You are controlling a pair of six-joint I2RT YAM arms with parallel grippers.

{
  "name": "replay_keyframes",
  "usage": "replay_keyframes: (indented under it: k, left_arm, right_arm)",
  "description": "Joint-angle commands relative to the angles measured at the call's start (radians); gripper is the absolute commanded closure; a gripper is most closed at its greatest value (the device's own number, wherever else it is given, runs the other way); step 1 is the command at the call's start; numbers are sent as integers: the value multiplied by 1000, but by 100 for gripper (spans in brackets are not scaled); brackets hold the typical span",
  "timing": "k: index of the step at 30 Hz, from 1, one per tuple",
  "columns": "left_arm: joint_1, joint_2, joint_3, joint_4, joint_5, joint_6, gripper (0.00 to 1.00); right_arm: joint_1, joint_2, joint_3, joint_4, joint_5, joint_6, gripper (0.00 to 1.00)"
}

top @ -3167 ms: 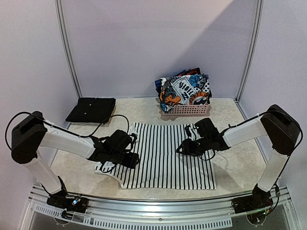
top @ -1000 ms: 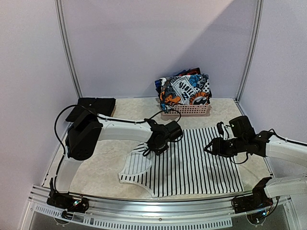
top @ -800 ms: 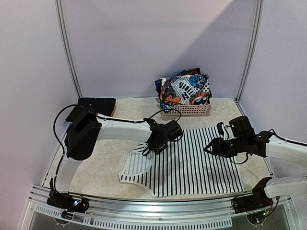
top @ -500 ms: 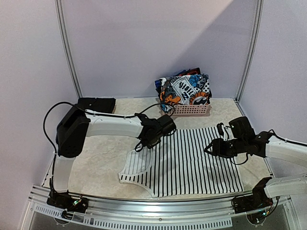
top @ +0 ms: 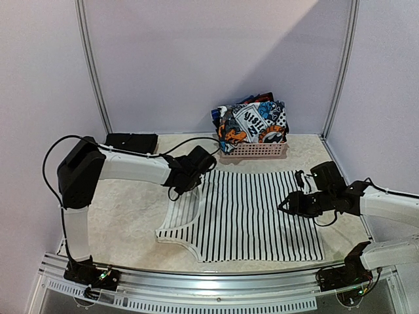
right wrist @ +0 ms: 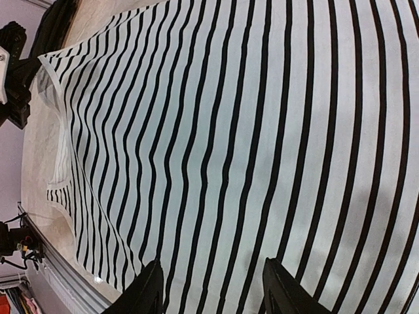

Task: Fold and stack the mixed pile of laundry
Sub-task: Smooth out the flattened tank top.

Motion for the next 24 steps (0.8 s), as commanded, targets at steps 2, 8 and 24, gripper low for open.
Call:
replay_keyframes:
  k: [2,8,24]
  left_arm:
    - [22,6,-99,346,-69,250,98]
    - [93,46,-155,658,-207,461,56]
    - [141,-98,-109,-50,-75,216,38]
  right_arm:
    - [6,22,-16,26,-1,-1,48]
    - [6,37,-22,39,-10,4,48]
    - [6,29,7,14,-12,-6,48]
